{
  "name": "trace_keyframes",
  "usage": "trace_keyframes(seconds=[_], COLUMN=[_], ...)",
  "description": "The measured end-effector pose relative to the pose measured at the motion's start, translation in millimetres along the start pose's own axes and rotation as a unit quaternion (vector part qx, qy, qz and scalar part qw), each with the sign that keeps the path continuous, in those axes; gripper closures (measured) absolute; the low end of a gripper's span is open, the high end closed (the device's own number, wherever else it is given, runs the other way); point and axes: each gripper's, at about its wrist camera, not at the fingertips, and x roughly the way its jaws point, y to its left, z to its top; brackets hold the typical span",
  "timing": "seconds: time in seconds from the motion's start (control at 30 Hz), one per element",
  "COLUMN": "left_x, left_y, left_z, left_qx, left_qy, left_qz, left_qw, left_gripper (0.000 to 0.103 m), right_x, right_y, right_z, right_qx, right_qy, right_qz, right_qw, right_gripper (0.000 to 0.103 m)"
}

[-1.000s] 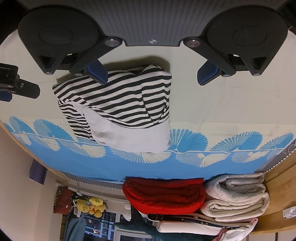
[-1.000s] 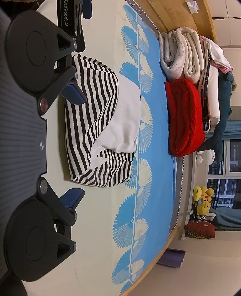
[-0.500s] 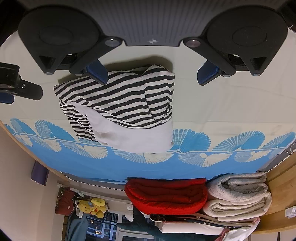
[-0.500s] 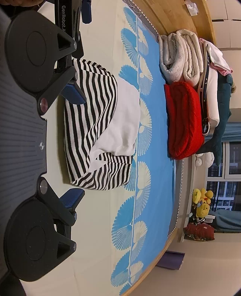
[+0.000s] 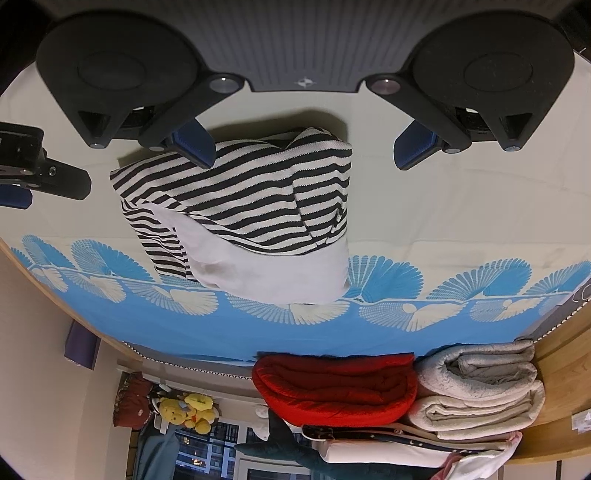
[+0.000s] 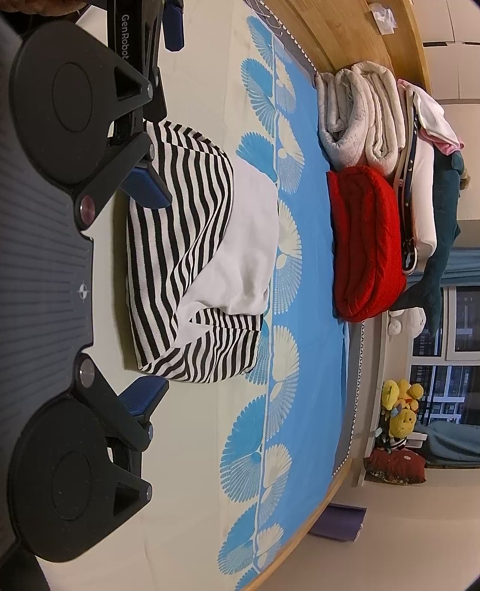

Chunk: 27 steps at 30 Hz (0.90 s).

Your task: Fold small clothes

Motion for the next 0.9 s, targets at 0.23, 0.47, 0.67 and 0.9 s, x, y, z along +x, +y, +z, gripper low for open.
trace_keyframes(seconds=[0.23,0.47,0.67,0.9], left_x=[1.0,0.6,0.8,0.3], left_y=[-0.9,-0.7,-1.7,-2.9], left_z=[-0.4,-0.7,-1.0,-1.2], left_qx=[0.001,0.002,0.002,0.002], left_qy=[0.000,0.000,-0.001,-0.003], left_qz=[0.000,0.000,-0.001,-0.003], left_qw=[1.0000,1.0000,1.0000,1.0000], left_gripper=[0.000,0.000,0.000,0.000], right_x=[0.0,0.0,0.1,0.1], right_y=[0.8,1.2,1.8,2.0], right_z=[0.0,0.0,0.0,-0.1], right_qx=[0.000,0.001,0.001,0.000], right_qy=[0.000,0.000,0.000,0.000], right_qz=[-0.001,-0.001,-0.001,-0.001], right_qw=[1.000,1.000,1.000,1.000], right_gripper=[0.006,0.006,0.006,0.006])
